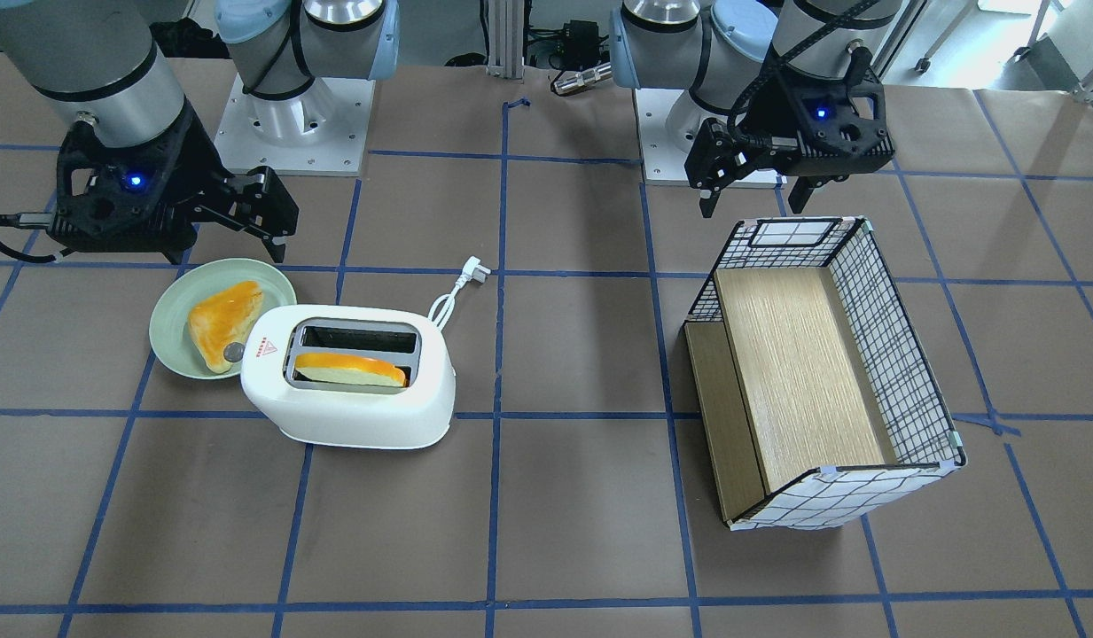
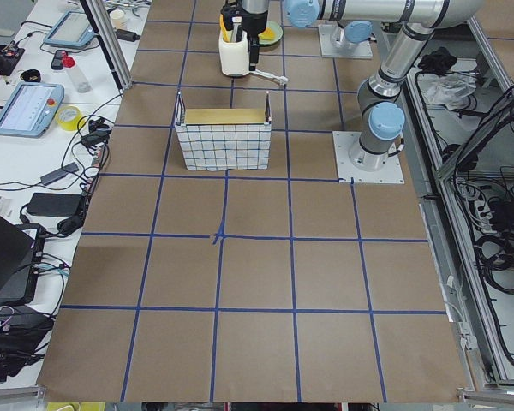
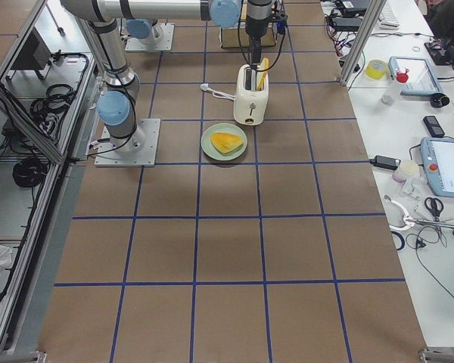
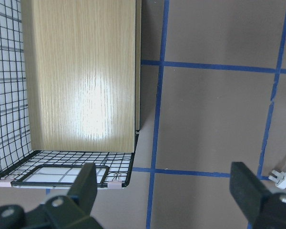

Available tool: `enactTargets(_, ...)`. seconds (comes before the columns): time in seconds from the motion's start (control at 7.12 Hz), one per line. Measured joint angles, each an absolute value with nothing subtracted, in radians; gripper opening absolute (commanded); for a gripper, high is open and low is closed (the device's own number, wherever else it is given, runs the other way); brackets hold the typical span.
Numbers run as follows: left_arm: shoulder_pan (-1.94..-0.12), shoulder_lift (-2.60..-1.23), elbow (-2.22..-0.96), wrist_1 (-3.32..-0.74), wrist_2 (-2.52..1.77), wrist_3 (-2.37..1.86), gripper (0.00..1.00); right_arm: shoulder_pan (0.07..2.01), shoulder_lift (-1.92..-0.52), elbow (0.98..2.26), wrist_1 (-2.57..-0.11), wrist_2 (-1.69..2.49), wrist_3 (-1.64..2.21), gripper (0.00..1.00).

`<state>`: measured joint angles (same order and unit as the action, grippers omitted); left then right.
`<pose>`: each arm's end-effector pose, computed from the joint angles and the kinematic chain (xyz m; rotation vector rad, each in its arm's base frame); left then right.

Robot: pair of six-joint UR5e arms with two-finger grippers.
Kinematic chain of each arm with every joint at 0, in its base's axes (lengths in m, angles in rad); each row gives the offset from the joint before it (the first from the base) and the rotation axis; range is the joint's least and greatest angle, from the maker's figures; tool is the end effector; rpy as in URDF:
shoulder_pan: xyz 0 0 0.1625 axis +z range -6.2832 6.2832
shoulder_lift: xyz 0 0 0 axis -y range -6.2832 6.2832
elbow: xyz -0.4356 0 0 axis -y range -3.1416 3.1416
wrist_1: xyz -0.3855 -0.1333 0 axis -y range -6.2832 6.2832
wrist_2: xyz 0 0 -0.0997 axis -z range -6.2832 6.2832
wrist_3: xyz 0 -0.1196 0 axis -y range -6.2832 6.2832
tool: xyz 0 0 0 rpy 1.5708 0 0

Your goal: Press toaster with right arm

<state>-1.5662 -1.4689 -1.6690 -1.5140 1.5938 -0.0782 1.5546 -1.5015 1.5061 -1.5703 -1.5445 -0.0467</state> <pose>-0.1285 -0.4485 0.4839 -0.1302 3.1167 -0.0956 0.1281 -0.5169 0.4752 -0.0474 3.1148 0.0066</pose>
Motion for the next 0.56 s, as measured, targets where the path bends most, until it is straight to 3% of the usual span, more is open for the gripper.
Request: enactTargets(0.56, -1.566, -1.468, -1.669, -1.514, 1.593, -0.078, 1.0, 1.558, -1.505, 1.473, -1.573, -1.542, -0.011, 1.0)
